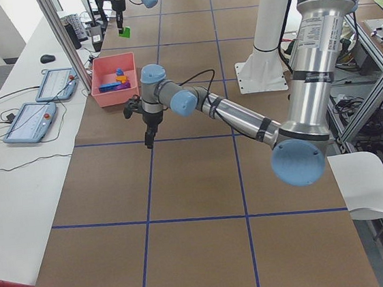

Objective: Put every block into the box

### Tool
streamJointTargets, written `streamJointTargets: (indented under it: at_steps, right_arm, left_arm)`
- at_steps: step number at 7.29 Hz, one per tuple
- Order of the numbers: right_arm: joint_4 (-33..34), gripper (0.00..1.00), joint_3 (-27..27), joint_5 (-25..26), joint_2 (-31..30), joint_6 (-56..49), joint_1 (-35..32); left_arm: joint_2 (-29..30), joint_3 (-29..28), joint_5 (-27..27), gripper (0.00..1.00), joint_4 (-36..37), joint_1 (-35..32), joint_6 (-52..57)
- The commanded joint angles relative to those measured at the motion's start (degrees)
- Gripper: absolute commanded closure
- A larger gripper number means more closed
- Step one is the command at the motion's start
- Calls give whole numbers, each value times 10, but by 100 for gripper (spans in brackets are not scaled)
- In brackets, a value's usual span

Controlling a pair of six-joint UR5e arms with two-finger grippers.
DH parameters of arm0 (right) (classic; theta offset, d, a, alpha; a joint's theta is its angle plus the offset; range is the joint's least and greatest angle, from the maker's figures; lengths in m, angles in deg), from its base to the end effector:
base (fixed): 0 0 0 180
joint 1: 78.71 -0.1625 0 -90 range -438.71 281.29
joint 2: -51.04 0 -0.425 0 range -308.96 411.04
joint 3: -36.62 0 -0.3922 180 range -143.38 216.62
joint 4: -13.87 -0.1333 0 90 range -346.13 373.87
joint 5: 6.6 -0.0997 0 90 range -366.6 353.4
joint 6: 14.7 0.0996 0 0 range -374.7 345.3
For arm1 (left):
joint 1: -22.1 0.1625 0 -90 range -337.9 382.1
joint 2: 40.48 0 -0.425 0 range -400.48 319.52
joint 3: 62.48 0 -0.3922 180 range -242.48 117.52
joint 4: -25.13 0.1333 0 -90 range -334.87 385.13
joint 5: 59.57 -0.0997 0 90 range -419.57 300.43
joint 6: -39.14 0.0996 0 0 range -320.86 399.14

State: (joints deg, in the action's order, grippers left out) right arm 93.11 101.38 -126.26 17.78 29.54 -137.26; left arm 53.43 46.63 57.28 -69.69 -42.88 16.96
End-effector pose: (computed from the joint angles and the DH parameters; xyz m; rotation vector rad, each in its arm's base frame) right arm -0.3571 -0.7449 0.1877 0.2658 -0.8308 0.0180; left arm 0.1397 -0.5082 0.4652 0.2533 0.6122 0.1616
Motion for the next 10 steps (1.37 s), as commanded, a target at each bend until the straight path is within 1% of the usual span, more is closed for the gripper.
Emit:
streamJointTargets:
  at_steps: [1,2,3,4,5,6,7,8,9,10]
  right_arm:
    - [-58,100,-98,56,76,41,27]
    - [-118,100,-154,95,93,57,42]
    - [-160,100,-179,102,96,64,46]
    - [-183,100,-180,107,97,101,48]
    - [-188,1,-181,110,97,111,49]
    - [-181,0,-178,118,99,103,50]
    - [-155,0,-162,101,98,34,29]
    - [-56,0,-98,84,84,-50,6]
    - [73,0,-13,68,62,-130,-24]
    - [159,0,62,22,20,-219,-67]
  left_arm:
    - [-79,2,6,0,2,-71,184]
    - [-81,-7,26,0,4,-102,187]
    - [-83,-30,43,0,-2,-128,188]
    - [-97,-28,44,0,-10,-145,188]
    - [-98,-28,44,0,-19,-159,186]
    - [-98,-28,44,0,-19,-161,186]
    - [-89,-28,44,0,-21,-167,187]
    - [-87,-32,43,0,-23,-168,188]
    - [-87,-33,43,0,-23,-174,188]
    - [-90,-36,44,0,-21,-175,188]
